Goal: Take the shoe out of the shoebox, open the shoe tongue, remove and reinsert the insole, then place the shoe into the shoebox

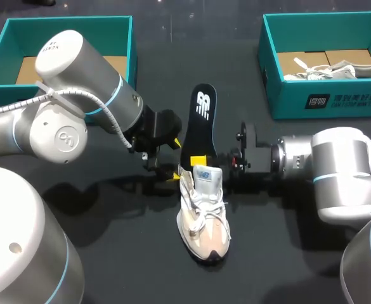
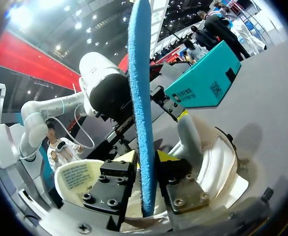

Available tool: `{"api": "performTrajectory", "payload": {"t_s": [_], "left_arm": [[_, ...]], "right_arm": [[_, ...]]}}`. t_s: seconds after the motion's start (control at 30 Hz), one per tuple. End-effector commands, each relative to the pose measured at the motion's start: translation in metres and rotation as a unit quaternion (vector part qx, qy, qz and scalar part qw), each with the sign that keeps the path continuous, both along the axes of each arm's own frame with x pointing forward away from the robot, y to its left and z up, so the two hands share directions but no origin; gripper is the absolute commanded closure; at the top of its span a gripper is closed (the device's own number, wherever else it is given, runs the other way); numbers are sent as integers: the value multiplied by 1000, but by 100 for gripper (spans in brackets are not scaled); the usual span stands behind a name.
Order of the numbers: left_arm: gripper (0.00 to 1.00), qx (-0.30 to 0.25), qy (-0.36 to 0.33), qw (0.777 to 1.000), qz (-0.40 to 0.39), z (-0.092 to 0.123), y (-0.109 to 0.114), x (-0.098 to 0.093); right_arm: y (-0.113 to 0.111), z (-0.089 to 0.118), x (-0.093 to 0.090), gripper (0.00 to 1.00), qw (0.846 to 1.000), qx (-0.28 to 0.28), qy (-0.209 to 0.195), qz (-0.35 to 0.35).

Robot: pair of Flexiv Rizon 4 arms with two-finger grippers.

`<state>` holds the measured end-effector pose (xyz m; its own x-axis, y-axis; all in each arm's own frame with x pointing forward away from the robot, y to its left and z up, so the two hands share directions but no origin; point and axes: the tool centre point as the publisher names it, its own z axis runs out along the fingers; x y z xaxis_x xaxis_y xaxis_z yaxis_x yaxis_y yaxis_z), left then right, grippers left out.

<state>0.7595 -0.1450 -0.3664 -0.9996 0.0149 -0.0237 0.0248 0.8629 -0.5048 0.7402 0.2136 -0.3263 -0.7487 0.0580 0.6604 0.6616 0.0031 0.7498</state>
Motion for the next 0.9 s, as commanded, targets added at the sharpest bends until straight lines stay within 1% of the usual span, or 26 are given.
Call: {"api": "performTrajectory", "payload": {"t_s": [0.03, 0.23, 0.37, 0.63, 0.67, 0.7, 0.73, 0.77, 0.9], "left_arm": [[0, 3, -1, 1000, 0, 0, -1, 0], [0, 3, -1, 1000, 0, 0, -1, 0], [0, 3, -1, 1000, 0, 0, -1, 0], [0, 3, -1, 1000, 0, 0, -1, 0], [0, 3, -1, 1000, 0, 0, -1, 0], [0, 3, -1, 1000, 0, 0, -1, 0], [0, 3, -1, 1000, 0, 0, -1, 0], [0, 3, -1, 1000, 0, 0, -1, 0], [0, 3, -1, 1000, 0, 0, -1, 0]], "right_arm": [[0, 1, 4, 73, 1000, -3, -2, 7], [-1, 8, 6, 71, 1000, -8, -13, 9], [-3, 17, 9, 69, 999, -14, -26, 12], [-4, 34, 24, 71, 999, -22, -41, 20], [-4, 35, 27, 73, 999, -23, -41, 20], [-4, 35, 29, 76, 999, -24, -41, 19], [-4, 35, 31, 84, 999, -25, -40, 19], [-3, 35, 32, 100, 999, -25, -38, 20], [-3, 30, 35, 100, 999, -29, -24, 25]]}}
